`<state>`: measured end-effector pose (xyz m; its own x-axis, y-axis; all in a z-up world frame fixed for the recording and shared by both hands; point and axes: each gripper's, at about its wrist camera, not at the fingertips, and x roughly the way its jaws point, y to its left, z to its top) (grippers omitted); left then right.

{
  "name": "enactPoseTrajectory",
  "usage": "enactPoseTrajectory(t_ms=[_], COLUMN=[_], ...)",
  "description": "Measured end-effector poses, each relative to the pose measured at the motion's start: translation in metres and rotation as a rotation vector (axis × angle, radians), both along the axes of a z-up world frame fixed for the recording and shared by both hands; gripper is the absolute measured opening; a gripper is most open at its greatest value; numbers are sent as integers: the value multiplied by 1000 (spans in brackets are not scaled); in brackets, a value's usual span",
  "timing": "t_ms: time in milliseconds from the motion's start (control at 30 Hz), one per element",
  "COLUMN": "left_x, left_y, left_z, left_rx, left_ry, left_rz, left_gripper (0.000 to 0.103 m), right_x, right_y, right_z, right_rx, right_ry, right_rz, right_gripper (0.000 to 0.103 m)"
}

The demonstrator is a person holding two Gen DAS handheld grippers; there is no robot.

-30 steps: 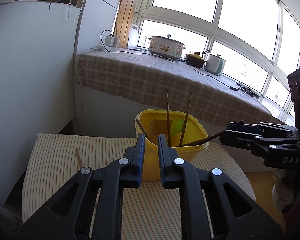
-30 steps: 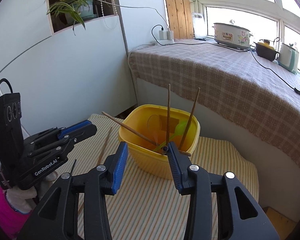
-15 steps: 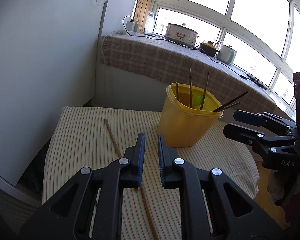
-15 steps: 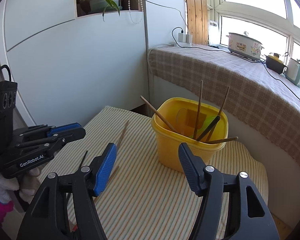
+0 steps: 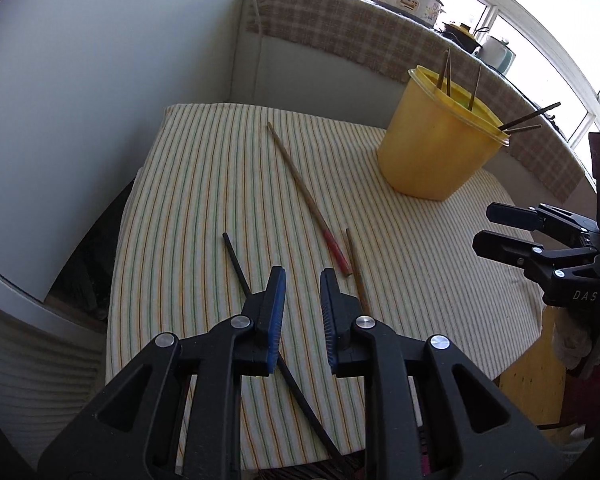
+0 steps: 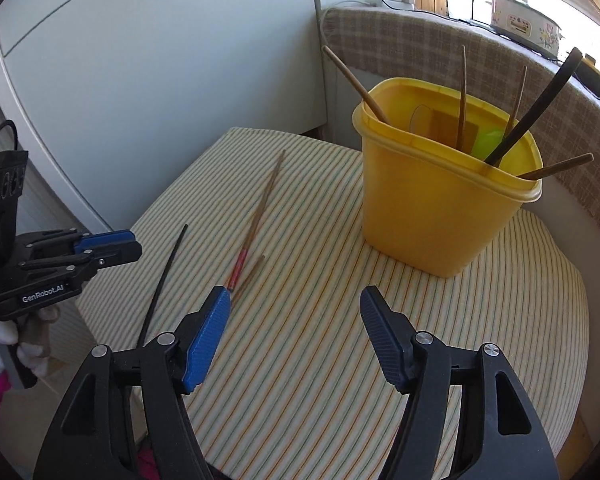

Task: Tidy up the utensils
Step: 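Move both open tools back down to the remaining chopsticks, then close the left tool on a black chopstick while the right tool grasps a red-tipped wooden chopstick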

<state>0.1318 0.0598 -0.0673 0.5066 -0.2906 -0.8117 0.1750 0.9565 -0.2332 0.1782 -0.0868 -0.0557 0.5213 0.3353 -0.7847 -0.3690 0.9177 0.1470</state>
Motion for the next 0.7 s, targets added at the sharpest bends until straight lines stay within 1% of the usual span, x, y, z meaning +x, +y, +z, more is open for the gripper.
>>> enactPoseTrajectory(t_ms=[133,267,333,433,467,533,600,700], left_x=[0,-1,0,5,6,9,11,15], left_y=[-1,-2,-4,-4,-3,-2,-2,-3], left_z=[-15,-24,-27,-38,-42,-48,-51,-53], left_rx=[11,34,49,53,53,49,52,53], left_ry=[99,171,195,261,282,312,322,336], left_rz=[-9,-11,-21,-20,-8,-5,-6,-12], left_gripper=[16,16,16,16,16,16,16,16], right_x=[2,3,6,12,14,18,21,24], right_y=[13,31,38,47,49,53,54,54], right_z=[-17,-37,-46,-58,-60,-65,-68,-70], right_rx=[10,13,26,48,44,37,42,38], right_ry=[95,216,279,361,375,392,418,442], right_rz=[15,35,39,30,25,11,-5,-18], right_gripper=[67,67,64,56,53,53,52,47])
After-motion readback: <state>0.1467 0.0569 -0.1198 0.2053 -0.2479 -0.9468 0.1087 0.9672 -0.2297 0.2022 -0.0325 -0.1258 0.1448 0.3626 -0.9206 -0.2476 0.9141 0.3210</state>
